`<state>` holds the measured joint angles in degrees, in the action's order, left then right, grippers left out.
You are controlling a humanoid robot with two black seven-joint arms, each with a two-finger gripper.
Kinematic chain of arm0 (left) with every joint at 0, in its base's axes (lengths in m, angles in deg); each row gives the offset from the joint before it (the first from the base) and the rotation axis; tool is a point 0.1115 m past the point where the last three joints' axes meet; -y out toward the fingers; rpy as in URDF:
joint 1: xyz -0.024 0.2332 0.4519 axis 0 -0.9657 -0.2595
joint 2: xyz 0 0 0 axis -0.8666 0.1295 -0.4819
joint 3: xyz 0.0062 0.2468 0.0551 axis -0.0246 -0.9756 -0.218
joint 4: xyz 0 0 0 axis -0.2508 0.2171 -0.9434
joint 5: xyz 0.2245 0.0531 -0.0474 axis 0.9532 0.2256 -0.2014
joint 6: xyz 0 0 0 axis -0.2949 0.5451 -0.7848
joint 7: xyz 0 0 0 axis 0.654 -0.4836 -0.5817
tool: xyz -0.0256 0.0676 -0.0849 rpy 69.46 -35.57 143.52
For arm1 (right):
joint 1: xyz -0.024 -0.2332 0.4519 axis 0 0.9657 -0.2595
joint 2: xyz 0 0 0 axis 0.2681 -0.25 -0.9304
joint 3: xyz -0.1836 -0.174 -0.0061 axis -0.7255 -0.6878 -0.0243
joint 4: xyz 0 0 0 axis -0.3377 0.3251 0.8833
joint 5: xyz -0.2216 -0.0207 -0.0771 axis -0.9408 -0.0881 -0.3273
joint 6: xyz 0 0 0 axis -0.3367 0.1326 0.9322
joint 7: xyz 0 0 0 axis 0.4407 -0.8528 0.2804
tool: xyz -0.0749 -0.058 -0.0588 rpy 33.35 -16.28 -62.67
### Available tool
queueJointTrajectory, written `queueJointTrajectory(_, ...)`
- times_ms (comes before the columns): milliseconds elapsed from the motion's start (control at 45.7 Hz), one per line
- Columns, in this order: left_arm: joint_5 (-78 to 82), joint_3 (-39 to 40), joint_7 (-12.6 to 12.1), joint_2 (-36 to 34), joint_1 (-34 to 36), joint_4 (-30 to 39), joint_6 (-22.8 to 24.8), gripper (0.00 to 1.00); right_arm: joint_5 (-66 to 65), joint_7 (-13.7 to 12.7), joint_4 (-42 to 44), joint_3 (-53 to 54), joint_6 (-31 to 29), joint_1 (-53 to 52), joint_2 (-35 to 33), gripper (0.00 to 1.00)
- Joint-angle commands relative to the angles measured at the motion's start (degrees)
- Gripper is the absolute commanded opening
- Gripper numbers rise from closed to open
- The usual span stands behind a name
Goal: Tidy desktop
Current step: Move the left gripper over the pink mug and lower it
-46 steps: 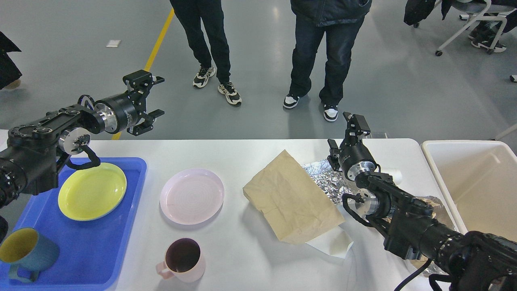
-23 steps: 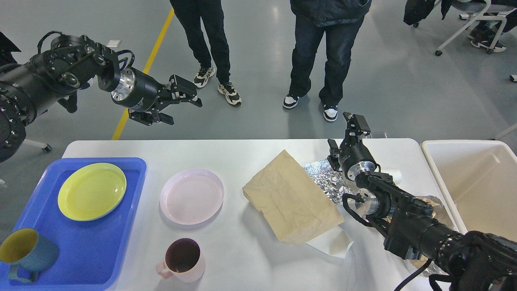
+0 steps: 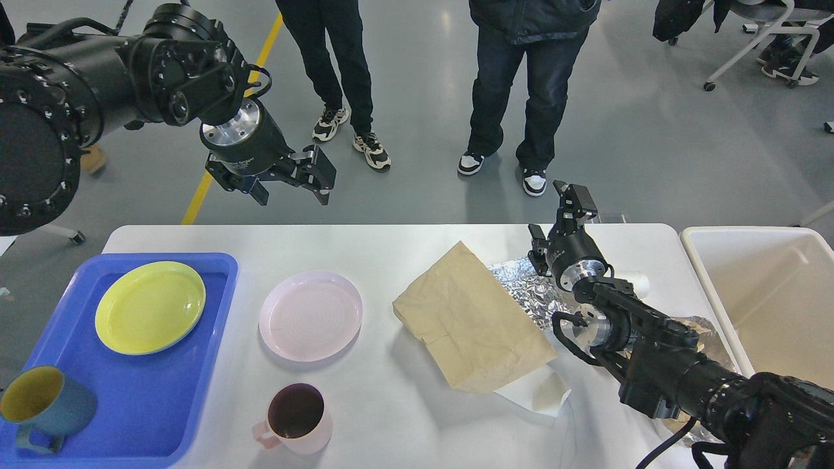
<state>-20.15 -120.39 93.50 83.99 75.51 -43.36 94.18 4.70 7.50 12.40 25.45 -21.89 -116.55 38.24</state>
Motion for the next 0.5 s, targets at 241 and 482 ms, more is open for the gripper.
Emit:
queueJointTrajectory(241, 1.55, -3.14, 0.07, 4.50, 4.94, 11.01, -0.03, 0.96, 0.02, 0.00, 0.00, 0.00, -0.05, 0.00, 0.00, 1.00)
queueJointTrajectory(482, 1.90, -6.04, 0.16, 4.24, 13.91, 19.10, -0.03, 0.96, 0.02, 0.00, 0.00, 0.00, -0.05, 0.00, 0.00, 1.00)
